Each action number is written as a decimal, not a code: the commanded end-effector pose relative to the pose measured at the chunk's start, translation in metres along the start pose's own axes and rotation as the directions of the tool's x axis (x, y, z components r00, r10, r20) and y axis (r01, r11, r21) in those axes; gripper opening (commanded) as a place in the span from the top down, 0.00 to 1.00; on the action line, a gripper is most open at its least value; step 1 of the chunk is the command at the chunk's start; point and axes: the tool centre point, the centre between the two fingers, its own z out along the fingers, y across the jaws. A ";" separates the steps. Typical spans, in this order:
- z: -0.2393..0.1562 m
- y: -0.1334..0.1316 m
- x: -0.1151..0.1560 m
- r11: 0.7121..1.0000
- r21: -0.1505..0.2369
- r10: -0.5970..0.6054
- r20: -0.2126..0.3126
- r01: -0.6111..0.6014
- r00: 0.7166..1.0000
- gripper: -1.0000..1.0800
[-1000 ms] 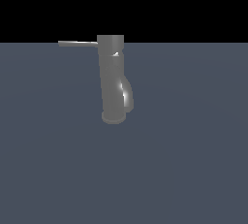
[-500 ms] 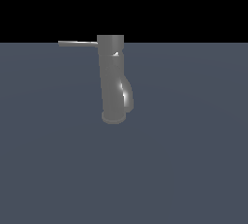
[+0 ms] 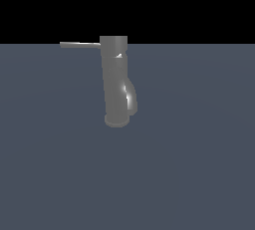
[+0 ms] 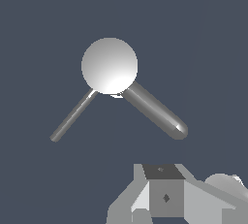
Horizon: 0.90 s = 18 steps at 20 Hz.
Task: Turn on the faucet by rotating a designated handle.
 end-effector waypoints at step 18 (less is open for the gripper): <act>0.078 -0.100 0.022 0.911 0.004 0.412 -0.008 -0.412 0.911 1.00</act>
